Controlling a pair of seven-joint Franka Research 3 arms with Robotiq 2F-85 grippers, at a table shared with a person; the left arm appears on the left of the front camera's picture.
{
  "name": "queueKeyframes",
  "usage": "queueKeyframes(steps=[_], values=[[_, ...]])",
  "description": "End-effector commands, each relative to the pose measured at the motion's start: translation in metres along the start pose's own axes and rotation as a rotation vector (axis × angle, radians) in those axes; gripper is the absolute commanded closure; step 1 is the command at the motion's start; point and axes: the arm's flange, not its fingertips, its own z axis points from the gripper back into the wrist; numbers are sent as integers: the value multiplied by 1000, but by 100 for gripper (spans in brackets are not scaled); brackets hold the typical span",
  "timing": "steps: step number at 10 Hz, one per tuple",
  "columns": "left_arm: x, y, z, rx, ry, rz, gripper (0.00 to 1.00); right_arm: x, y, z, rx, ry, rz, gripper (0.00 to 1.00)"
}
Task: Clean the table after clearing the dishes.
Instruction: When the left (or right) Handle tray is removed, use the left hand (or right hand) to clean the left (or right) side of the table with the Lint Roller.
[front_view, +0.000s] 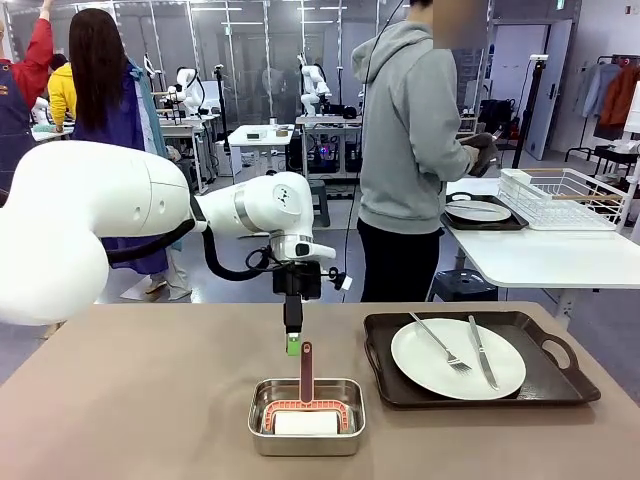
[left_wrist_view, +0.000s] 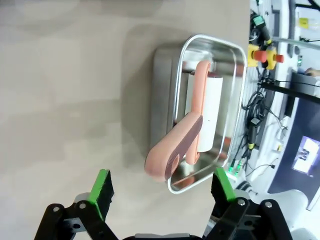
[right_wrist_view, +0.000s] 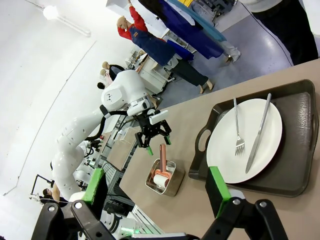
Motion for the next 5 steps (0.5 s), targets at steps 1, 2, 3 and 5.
queueKeyframes(steps=[1, 2, 3, 5], values=[[9, 5, 0, -72, -35, 38, 0, 0, 3, 0, 6, 0, 5, 0], [11, 6, -8, -85, -36, 37, 0, 0, 3, 0, 6, 0, 5, 0], [15, 7, -13, -105, -38, 31, 0, 0, 3, 0, 6, 0, 5, 0], [23, 4, -14, -106, -26, 17, 0, 0, 3, 0, 6, 0, 5, 0]])
